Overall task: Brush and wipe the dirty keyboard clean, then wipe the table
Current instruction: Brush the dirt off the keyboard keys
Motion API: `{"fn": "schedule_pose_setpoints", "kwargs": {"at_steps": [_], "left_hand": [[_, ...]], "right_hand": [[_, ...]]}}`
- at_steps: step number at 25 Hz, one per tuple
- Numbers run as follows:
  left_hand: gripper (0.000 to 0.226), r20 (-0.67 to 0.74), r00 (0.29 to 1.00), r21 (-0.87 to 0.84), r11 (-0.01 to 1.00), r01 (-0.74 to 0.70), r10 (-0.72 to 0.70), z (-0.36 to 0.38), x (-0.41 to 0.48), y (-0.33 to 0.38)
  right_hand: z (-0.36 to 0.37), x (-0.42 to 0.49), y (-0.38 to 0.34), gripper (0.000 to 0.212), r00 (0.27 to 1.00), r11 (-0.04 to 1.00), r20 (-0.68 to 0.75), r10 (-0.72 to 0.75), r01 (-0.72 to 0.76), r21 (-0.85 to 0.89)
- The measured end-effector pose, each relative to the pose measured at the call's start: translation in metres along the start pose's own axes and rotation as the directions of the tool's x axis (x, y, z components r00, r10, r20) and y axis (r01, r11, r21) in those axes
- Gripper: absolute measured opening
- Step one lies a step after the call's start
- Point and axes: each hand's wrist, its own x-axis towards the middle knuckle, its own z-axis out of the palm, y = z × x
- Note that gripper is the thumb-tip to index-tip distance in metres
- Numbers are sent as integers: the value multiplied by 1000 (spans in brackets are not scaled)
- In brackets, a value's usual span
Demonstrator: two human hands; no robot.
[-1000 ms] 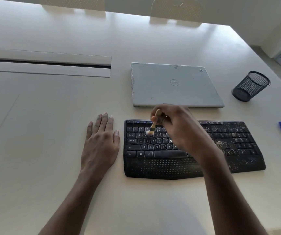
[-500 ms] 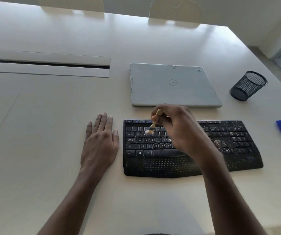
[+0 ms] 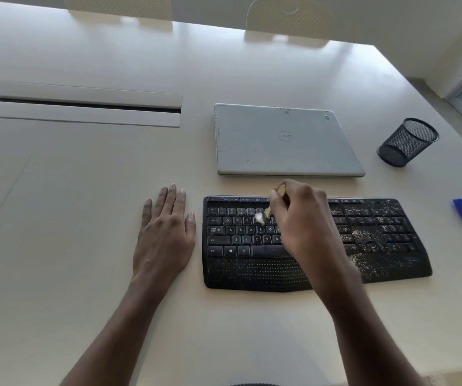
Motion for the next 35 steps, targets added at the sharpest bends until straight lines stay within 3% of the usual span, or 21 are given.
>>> {"fn": "schedule_pose_setpoints", "kwargs": {"at_steps": [2, 5, 10, 15, 21, 26, 29, 32, 35], "left_hand": [[68, 1, 1000, 2, 1000, 1, -1, 1, 0, 0], [68, -1, 1000, 4, 1000, -1, 1, 0, 0, 0], [68, 2, 1000, 1, 1000, 0, 0, 0, 1, -1], [67, 0, 1000, 10, 1000, 1, -1, 0, 0, -1], [67, 0, 1000, 9, 1000, 0, 0, 0, 0, -1], [68, 4, 1000, 8, 1000, -4, 4, 0, 0, -1], [68, 1, 1000, 8, 1000, -6, 6, 0, 0, -1], [63, 0, 1000, 4, 1000, -5, 5, 0, 0, -1], [61, -3, 1000, 6, 1000, -5, 5, 0, 0, -1]], "right_hand": [[-6, 1, 1, 28, 1000, 1000, 0, 31, -31, -5], [-8, 3, 0, 28, 992, 998, -124, 15, -7, 63], [-5, 0, 1, 26, 999, 999, 25, 36, -36, 0], [-13, 0, 3, 27, 995, 997, -97, 24, -17, 71], [-9, -2, 6, 30, 999, 998, -11, 49, -48, 31], [-13, 1, 7, 28, 992, 997, -119, 45, -38, 61], [-12, 1, 7, 27, 995, 996, -86, 57, -51, 76], [-13, 0, 10, 30, 996, 996, -15, 85, -85, -35], [-17, -2, 8, 30, 995, 997, -70, 73, -72, 20]]}}
